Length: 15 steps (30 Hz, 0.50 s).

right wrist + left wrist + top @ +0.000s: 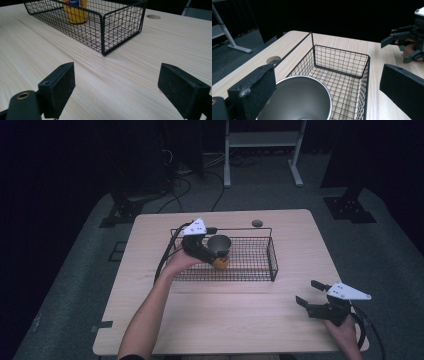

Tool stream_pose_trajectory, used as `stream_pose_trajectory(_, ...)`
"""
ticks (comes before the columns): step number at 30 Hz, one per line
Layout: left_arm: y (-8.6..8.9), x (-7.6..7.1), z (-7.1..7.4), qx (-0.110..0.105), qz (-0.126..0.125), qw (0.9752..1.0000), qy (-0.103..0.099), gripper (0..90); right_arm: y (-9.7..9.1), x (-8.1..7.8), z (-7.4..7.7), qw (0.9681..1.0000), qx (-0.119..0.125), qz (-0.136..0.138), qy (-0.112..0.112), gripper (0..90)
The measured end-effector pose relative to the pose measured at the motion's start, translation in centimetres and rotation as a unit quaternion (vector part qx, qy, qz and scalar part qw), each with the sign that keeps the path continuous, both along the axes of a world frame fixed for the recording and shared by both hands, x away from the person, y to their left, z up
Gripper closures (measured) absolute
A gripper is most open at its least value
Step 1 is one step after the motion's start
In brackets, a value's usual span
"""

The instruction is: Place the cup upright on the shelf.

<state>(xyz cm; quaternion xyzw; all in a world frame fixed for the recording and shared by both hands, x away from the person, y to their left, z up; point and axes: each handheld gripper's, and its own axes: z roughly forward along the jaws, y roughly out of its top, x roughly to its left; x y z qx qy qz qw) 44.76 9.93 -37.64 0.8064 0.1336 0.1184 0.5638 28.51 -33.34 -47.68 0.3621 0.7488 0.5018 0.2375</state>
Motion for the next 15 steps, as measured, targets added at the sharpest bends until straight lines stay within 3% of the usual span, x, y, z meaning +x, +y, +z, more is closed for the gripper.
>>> stream_pose_trajectory(4,0.0,-0.4,-0.2,0.008,0.002,1.0000,0.000,0.0,0.0,0.0,0.0,1.0000,0.000,-0.001,0.000,13.3)
stream_pose_trajectory(15,0.4,-1.8,-0.7,-0.009,0.004,0.9999,-0.004,0.0,0.0,0.0,0.0,1.0000,-0.001,-0.001,0.001,13.3)
